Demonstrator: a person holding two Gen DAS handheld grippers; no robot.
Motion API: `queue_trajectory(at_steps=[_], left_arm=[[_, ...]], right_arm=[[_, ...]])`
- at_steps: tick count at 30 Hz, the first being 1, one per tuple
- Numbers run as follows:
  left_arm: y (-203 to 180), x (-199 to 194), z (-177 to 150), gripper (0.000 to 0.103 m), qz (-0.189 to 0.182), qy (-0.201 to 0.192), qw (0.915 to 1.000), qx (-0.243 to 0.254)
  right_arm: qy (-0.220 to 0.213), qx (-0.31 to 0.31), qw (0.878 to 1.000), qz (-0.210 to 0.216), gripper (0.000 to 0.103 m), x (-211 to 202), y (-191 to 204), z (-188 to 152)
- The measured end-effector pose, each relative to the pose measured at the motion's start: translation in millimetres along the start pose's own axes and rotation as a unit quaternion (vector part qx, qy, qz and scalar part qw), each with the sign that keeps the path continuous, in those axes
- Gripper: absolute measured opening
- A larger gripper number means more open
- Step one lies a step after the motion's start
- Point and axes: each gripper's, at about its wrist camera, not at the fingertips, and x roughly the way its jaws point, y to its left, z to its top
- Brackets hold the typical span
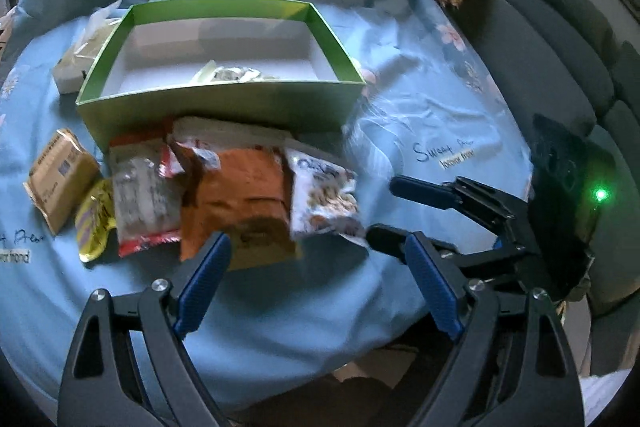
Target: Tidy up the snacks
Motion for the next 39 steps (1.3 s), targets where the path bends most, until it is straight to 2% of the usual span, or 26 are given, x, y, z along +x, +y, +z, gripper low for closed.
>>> queue_trajectory(at_steps=[3,6,11,15,21,28,31,36,39], left_arm=[[-9.7,2.5,-6.0,0.089,-0.01,-0.004,0.9998,0.017],[-15.5,3.1,-9.2,0.089,-0.003,-0.012,0.9991,0.04],[-24.3,8.1,-3.6,0.089,-0.015,-0.013,0.998,0.06],[-22.3,22.3,9.0,0.089,-0.036,-0.001,0.9982,0.048],[-16.2,46.0,23.7,0.089,-0.048,0.026,0.9981,0.029],[-10.2,61.6,33.2,0.087,-0.042,0.039,0.998,0.025],[-6.4,64.0,34.4,0.083,-0.041,0.046,0.9977,0.029],[-0.8,72.6,32.9,0.058,-0.016,0.072,0.9964,0.043],[4.8,75.4,32.9,0.05,-0.013,0.082,0.9956,0.043]], right_arm=[[0.009,-0.011,1.0,-0.007,0.064,1.4,4.9,-7.6],[0.014,-0.005,1.0,-0.008,0.064,2.2,1.0,-12.6],[0.018,0.001,1.0,-0.01,0.064,2.7,-2.2,-15.7],[0.022,-0.001,1.0,-0.009,0.064,5.4,-2.0,-16.6],[0.03,0.001,1.0,-0.007,0.064,12.8,-3.3,-17.6],[0.034,0.008,0.999,-0.006,0.064,18.3,-6.5,-17.8],[0.037,0.009,0.999,-0.002,0.064,20.7,-7.4,-17.5],[0.044,0.008,0.999,-0.002,0.064,26.6,-6.1,-17.3],[0.044,0.006,0.999,-0.001,0.064,29.3,-5.1,-17.0]])
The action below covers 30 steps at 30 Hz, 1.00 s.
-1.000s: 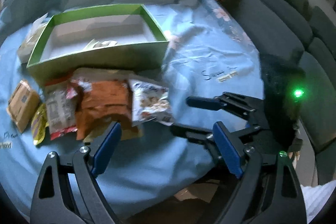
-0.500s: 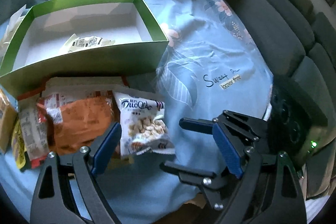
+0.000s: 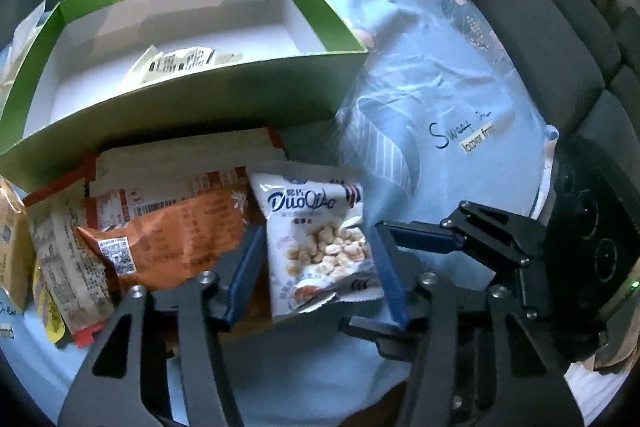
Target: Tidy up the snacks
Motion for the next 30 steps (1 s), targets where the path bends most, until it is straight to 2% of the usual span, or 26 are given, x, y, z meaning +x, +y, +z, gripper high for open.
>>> queue_trajectory(at_steps=[5,8,14,21,30], left_arm=[[0.9,6.7,0.0,0.042,0.001,0.016,0.9999,0.005],[0.1,7.6,-0.1,0.041,0.001,0.016,0.9998,0.008],[11.8,4.4,-1.0,0.029,-0.008,0.007,0.9998,-0.016],[9.2,1.0,-4.6,0.027,0.0,-0.009,0.9999,-0.011],[5.1,-19.8,-7.0,0.027,0.007,-0.04,0.9992,-0.004]], right_arm=[[-0.002,-0.002,1.0,-0.008,0.064,4.1,0.9,2.6],[-0.005,-0.003,1.0,-0.007,0.057,4.1,1.1,3.7],[-0.002,-0.013,1.0,-0.005,0.049,7.9,3.7,3.4],[-0.016,-0.004,1.0,-0.01,0.039,8.5,5.5,4.6],[-0.04,-0.011,0.999,-0.013,0.036,-1.8,14.9,10.4]])
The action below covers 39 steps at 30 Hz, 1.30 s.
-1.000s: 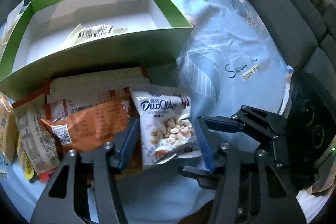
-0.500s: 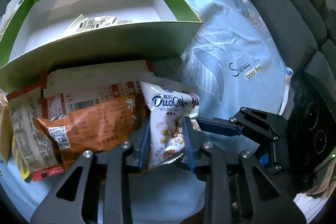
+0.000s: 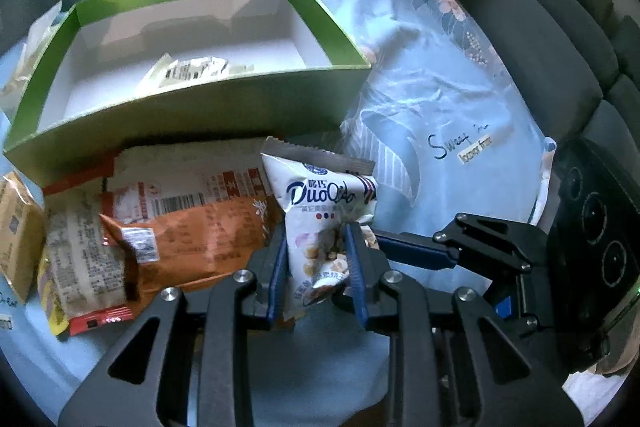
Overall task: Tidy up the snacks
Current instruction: 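Carry the DuoQ bag into the green box and open the right gripper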
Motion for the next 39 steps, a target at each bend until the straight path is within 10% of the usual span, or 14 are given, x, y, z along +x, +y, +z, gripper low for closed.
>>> queue_trajectory(at_steps=[39], left_arm=[[15.0,-69.8,89.3,0.029,0.044,-0.119,0.9919,0.005]], right_arm=[[-0.094,-0.074,0.993,-0.01,0.036,-11.5,11.1,114.3]])
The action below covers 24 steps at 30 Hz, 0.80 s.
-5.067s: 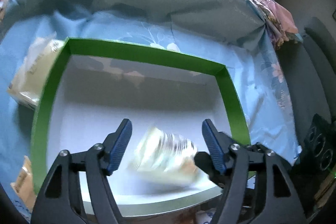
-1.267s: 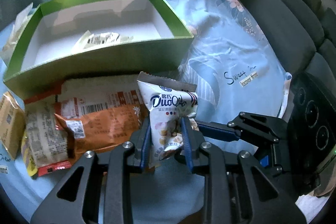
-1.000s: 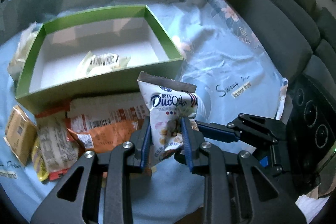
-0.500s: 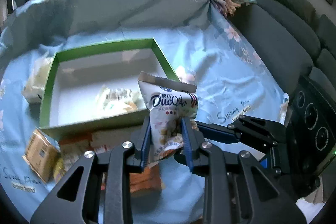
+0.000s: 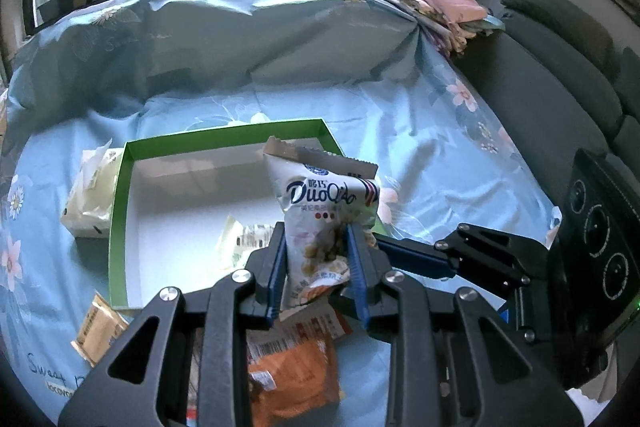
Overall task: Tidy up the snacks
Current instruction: 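Carry the DuoQ bag into the green box and open the right gripper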
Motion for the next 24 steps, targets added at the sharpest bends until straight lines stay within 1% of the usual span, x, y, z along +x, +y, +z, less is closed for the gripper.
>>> queue_trajectory(at_steps=[9,14,18,24], left_arm=[[27.4,25.4,14.3,0.029,-0.006,0.013,0.9994,-0.032],[45.0,46.5,14.4,0.029,-0.009,0.034,0.998,-0.053],[60.3,63.9,11.9,0.03,-0.012,0.054,0.9953,-0.08],[70.2,75.6,11.1,0.03,-0.01,0.07,0.9934,-0.09]], right_arm=[[0.018,0.003,1.0,-0.001,0.036,28.1,-11.4,11.3],[0.044,0.013,0.999,0.003,0.036,54.2,-19.4,11.1],[0.068,0.022,0.997,0.004,0.036,76.1,-24.7,7.2],[0.093,0.028,0.995,0.004,0.036,94.3,-29.0,2.5]])
